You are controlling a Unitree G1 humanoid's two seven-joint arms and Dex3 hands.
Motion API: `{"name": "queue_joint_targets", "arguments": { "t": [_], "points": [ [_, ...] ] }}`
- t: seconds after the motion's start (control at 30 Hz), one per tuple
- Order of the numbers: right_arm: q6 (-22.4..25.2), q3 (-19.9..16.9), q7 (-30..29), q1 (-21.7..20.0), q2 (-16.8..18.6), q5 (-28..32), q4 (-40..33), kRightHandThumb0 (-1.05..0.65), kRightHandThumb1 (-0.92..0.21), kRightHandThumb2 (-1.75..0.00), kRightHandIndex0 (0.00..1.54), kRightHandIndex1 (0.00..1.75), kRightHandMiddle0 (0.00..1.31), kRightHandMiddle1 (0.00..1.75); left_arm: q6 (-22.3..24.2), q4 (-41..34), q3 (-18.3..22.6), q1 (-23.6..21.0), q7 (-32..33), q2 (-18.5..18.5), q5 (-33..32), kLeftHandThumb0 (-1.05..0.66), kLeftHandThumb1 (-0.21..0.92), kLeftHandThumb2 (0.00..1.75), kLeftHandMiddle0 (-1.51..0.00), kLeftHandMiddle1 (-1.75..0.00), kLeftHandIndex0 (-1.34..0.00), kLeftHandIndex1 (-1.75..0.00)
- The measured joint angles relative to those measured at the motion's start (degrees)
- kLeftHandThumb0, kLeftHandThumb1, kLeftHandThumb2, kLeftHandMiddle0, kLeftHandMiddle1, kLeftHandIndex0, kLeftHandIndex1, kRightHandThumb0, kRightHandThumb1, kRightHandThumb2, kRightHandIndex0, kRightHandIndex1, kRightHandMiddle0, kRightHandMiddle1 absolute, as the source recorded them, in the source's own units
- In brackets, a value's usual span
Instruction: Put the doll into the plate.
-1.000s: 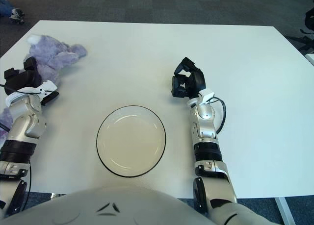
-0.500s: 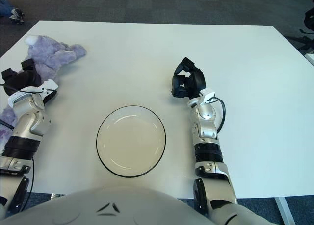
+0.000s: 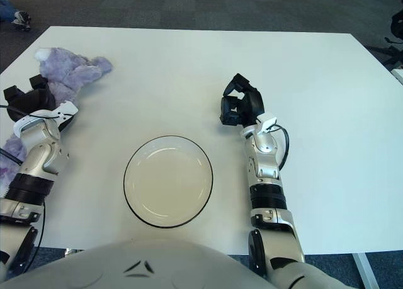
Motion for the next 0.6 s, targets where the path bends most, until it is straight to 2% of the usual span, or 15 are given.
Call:
{"name": "queue_joint_targets", "arguments": {
  "t": [0.27,0.4,0.5,0.6],
  "points": [
    [0.18,0.0,0.63,0.02,0.0,0.23,-0.11,-0.47,-0.34,-1.29,1.27,1.75,0.59,1.75,-3.05,-0.97,-0.14,0.76,2.38,0.1,-1.29,0.45,0.37,1.24,-0.55,-1.75,-0.25,-1.74],
    [0.98,0.1,1.1,0.02,-0.19,0.27,-0.28,-0.48,-0.32,-1.31,1.27,1.75,0.61,1.75,-6.05,-1.22,0.24,1.39,4.18,0.14,-2.83,0.46,0.34,1.29,-0.58,-1.75,-0.51,-1.75],
    [1.44,0.24,1.53,0.02,-0.48,0.24,-0.31,-0.48,-0.32,-1.31,1.26,1.75,0.61,1.75,-8.12,-1.31,0.53,1.74,5.21,0.14,-4.07,0.45,0.37,1.24,-0.56,-1.74,-0.72,-1.75],
    [2.77,0.49,2.21,0.02,-1.05,0.21,-0.35,-0.47,-0.34,-1.29,1.25,1.75,0.59,1.75,-10.62,-1.67,1.09,2.22,6.3,0.14,-5.77,0.44,0.41,1.17,-0.54,-1.72,-0.87,-1.75]
  ]
}}
